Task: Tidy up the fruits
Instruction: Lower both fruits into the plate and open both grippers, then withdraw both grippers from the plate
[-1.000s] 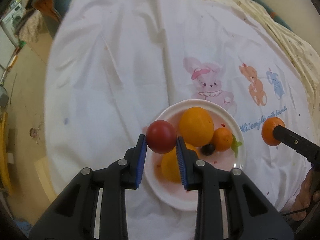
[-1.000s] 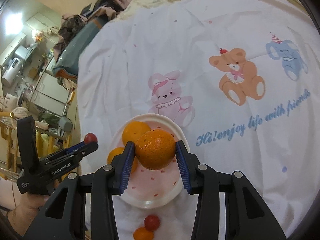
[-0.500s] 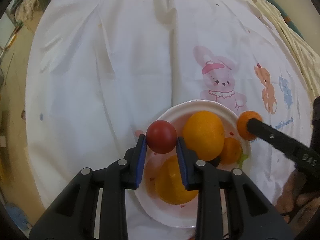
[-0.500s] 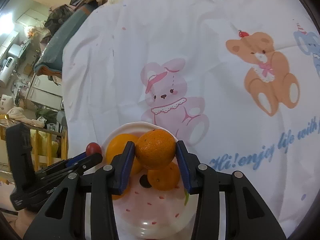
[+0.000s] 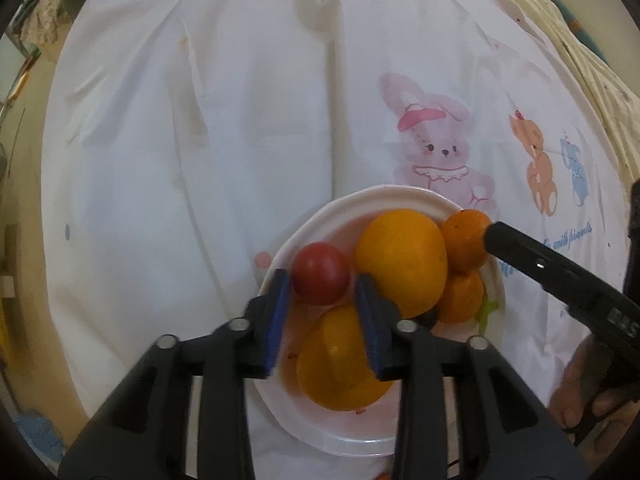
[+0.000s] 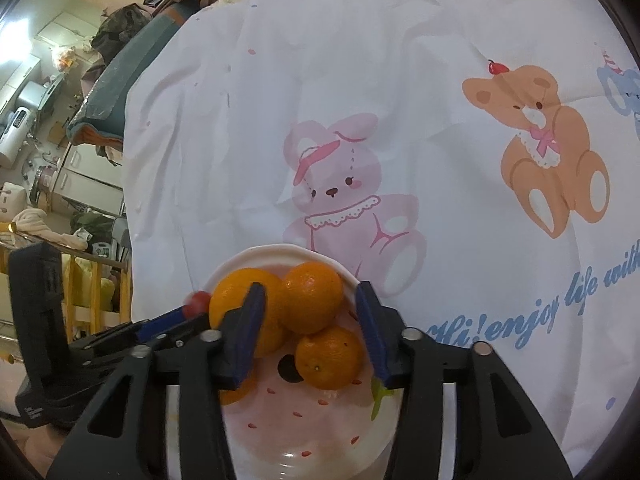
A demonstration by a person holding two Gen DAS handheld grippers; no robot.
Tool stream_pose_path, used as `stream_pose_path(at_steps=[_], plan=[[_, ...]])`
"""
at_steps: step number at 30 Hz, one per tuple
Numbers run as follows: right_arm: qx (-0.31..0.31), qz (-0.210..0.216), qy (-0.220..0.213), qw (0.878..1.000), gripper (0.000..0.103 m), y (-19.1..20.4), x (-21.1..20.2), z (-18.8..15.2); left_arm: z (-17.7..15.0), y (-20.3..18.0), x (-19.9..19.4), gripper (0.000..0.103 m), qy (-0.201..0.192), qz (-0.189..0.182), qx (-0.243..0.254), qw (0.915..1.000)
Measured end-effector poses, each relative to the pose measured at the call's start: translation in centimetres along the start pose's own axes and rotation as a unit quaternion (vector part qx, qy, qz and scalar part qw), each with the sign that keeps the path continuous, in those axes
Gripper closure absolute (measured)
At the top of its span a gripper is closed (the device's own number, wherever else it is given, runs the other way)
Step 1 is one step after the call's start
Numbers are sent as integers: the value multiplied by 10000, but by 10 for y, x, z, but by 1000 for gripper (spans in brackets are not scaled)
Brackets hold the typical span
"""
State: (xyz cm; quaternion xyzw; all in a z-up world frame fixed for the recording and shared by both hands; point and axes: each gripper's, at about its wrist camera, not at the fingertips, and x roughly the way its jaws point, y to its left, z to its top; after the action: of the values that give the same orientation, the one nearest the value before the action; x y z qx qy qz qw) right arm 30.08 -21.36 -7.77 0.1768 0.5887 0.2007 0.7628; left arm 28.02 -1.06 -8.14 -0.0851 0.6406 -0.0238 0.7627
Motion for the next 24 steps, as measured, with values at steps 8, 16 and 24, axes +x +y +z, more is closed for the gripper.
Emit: stream_pose_path(at_steps=[8, 16, 24], plan=[[80, -49, -127, 9999, 35, -2, -14, -3, -2, -1, -4, 39, -96, 280, 69, 9995], [92, -87, -257, 9996, 35, -3, -30, -4, -6, -5, -12, 31, -244, 304, 187, 9991], [118, -146, -376, 9991, 30, -4, -52, -14, -12, -12, -29, 31, -525, 278, 335, 9977]])
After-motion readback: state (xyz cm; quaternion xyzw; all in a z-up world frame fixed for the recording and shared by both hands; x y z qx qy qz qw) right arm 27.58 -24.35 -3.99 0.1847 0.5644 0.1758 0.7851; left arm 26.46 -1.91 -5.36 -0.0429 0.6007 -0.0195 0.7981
